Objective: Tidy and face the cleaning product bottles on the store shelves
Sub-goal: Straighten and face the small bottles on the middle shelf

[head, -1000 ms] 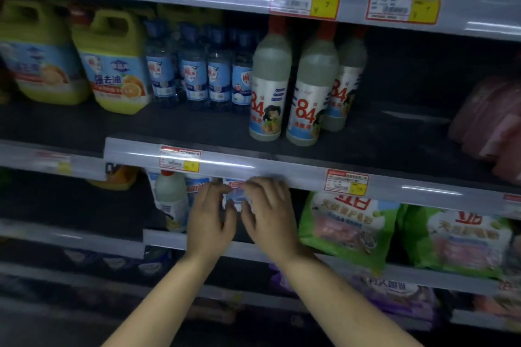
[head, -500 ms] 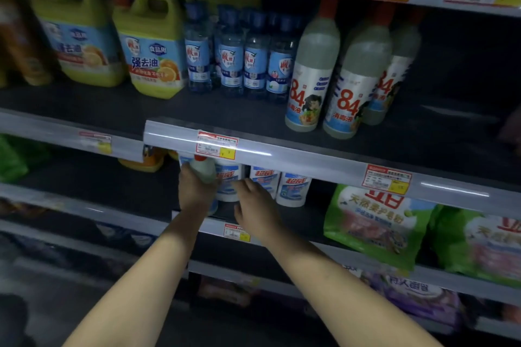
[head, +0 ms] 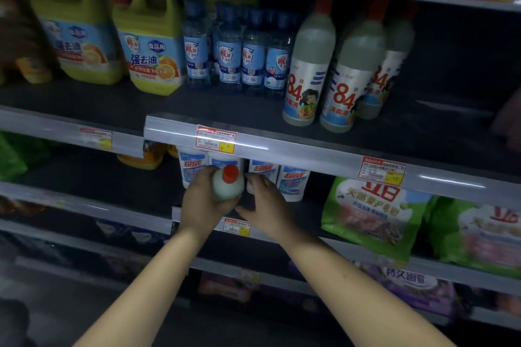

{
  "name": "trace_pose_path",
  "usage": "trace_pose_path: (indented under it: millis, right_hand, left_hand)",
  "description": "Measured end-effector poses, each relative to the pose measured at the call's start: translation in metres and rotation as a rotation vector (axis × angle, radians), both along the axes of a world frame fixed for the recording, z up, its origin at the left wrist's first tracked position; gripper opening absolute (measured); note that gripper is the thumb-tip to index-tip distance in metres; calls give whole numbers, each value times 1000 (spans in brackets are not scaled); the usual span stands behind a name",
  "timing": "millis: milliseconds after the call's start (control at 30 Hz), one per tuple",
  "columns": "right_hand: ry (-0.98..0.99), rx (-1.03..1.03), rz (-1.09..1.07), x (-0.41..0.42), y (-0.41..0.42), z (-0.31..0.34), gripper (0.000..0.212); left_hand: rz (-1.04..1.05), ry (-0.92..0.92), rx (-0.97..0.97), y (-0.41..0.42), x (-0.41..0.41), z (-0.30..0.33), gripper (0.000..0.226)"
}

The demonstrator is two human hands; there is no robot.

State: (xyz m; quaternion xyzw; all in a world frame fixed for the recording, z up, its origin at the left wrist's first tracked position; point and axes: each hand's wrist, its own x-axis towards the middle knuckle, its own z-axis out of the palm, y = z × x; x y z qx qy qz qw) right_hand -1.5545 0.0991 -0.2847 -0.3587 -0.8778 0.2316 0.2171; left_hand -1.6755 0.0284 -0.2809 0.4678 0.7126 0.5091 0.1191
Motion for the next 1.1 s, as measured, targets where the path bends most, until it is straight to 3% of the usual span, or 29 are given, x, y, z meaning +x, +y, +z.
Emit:
trace_pose_path:
  millis: [100,300,667,900,1100]
  right_hand:
    - [144,-59,14,9,-4,9,71]
    - [384,-71,-54,39,-17,44,64]
    - [477,32,-249,111,-14,124,63]
    - [565,145,-391,157,11,150,56]
    - [543,135,-459,180,39,161,51]
  left_hand:
    - [-39,5,16,-11,20,29,59]
    - [-173,87,169,-19,55,86,55]
    - [-422,159,404,13,113,160,59]
    - [-602,169,370,49,150,175,77]
    - [-622,111,361,87,177,176,73]
